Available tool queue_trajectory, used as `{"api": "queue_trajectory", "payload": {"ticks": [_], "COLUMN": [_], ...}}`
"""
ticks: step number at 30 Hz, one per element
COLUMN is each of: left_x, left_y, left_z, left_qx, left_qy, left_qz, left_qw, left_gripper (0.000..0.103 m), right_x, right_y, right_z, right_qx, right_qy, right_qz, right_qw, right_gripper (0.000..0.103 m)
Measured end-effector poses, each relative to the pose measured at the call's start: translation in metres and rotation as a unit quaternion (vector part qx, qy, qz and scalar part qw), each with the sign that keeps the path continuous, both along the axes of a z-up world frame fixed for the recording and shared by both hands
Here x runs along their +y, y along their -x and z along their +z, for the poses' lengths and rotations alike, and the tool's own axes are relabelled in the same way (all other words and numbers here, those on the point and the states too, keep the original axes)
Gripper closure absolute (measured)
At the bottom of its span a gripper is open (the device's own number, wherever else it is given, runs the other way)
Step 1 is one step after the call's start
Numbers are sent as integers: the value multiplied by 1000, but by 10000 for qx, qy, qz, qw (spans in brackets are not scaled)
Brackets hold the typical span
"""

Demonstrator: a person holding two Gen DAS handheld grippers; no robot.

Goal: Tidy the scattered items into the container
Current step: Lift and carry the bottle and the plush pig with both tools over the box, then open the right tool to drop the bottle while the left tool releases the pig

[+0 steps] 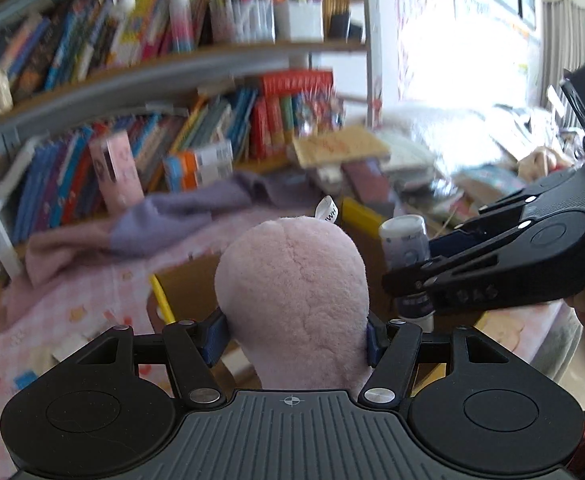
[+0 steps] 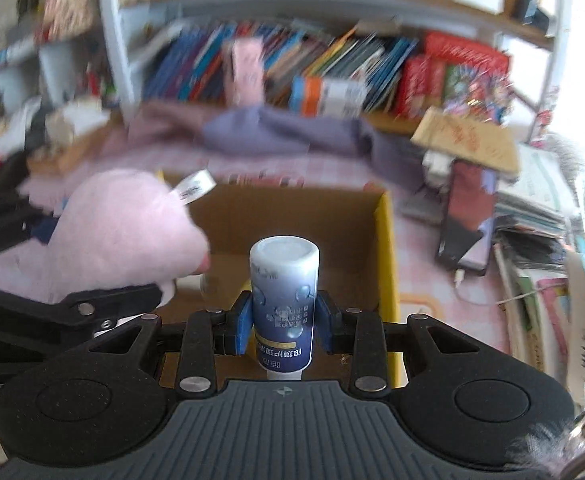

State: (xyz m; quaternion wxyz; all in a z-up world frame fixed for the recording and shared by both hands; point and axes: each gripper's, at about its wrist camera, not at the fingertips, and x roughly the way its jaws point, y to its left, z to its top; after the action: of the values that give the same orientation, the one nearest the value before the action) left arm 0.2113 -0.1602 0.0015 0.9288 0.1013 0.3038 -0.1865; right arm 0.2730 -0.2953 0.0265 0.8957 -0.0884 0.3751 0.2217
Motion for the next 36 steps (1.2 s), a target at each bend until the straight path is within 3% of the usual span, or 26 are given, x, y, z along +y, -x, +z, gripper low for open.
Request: {"api": "queue_trajectory", "payload": {"ticks": [6, 10, 15, 23, 25, 29, 32, 36], "left_x": [-13, -13, -16, -20, -22, -18, -13, -5], "left_y": [-20, -28, -39, -39, -36, -25, -21, -12], "left_z": [-30, -36, -41, -42, -39, -28, -20, -9], "left_qx": [483, 769, 974, 846, 696, 401, 279, 40], "left_qy": [-428, -352, -642, -967, -1138, -1051, -821, -410], "left_qz": [-30, -29, 185, 338, 443, 562, 691, 902], "left_qw": [9979, 9964, 9930, 9911, 9901, 9921, 9938, 9951], "left_gripper": [39, 37, 32, 29, 20, 14, 11, 3], "right_x": [10, 7, 8, 13, 13, 3, -5, -17], "right_y": [-21, -26, -32, -34, -31, -23, -19, -18], "right_z": [-39, -47, -51, -55, -52, -38, -30, -22], "right_qx": [445, 558, 606, 628, 542, 309, 23, -35], "right_qy": [481, 458, 428, 451, 493, 231, 190, -257], "right_qz": [377, 410, 521, 507, 474, 426, 149, -77], "right_qw": [9971, 9965, 9959, 9957, 9962, 9983, 9997, 9996], "right_gripper": [72, 72, 72, 72, 70, 65, 38, 27]}}
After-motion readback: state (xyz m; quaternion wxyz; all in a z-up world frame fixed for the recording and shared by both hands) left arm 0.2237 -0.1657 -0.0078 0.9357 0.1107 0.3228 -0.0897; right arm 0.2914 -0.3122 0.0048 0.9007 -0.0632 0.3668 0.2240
